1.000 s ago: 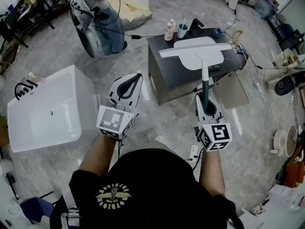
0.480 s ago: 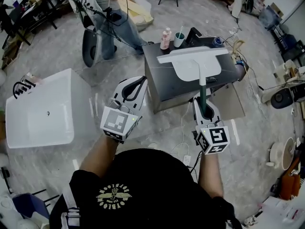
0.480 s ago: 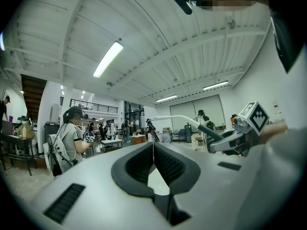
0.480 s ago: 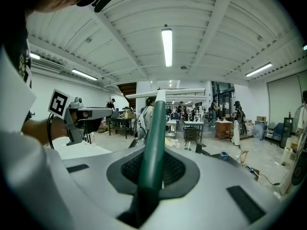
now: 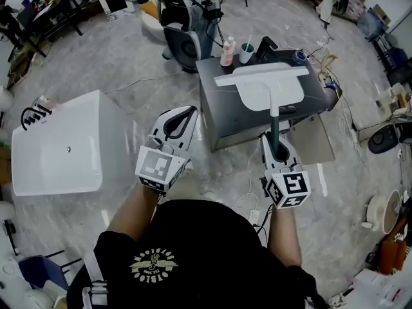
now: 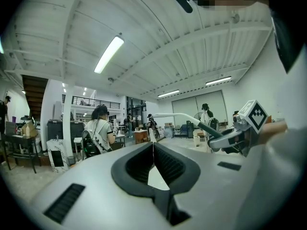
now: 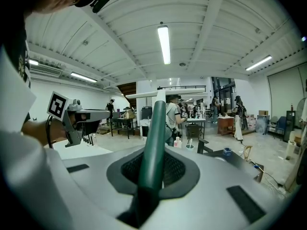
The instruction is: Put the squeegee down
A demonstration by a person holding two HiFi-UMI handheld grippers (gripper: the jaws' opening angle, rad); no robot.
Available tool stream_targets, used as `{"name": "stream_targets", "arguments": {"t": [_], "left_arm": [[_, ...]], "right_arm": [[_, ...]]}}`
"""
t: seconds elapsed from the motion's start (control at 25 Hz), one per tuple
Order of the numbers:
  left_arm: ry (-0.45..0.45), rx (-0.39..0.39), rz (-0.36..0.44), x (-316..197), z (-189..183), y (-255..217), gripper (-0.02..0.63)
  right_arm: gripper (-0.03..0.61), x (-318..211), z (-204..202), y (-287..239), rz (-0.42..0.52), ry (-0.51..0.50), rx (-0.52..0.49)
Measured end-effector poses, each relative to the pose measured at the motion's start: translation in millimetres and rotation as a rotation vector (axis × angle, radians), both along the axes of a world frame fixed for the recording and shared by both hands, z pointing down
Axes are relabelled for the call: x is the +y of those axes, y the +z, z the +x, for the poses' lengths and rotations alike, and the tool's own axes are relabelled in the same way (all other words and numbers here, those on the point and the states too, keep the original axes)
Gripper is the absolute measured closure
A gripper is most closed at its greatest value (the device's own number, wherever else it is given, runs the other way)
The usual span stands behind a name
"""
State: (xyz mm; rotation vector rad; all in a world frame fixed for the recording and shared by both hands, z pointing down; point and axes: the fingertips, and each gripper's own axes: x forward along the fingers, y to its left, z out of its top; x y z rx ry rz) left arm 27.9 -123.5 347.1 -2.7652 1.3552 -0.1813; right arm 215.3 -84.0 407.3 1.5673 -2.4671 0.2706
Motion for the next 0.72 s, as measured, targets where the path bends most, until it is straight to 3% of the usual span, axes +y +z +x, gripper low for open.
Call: {"name": "stream_targets", "arguments": {"t": [0.72], "left_arm": [[0.074, 0.013, 0.018, -74, 11, -2, 0.589]], "right_arm": [[0.523, -64, -3, 3, -0.011, 0.029, 0.02]]}}
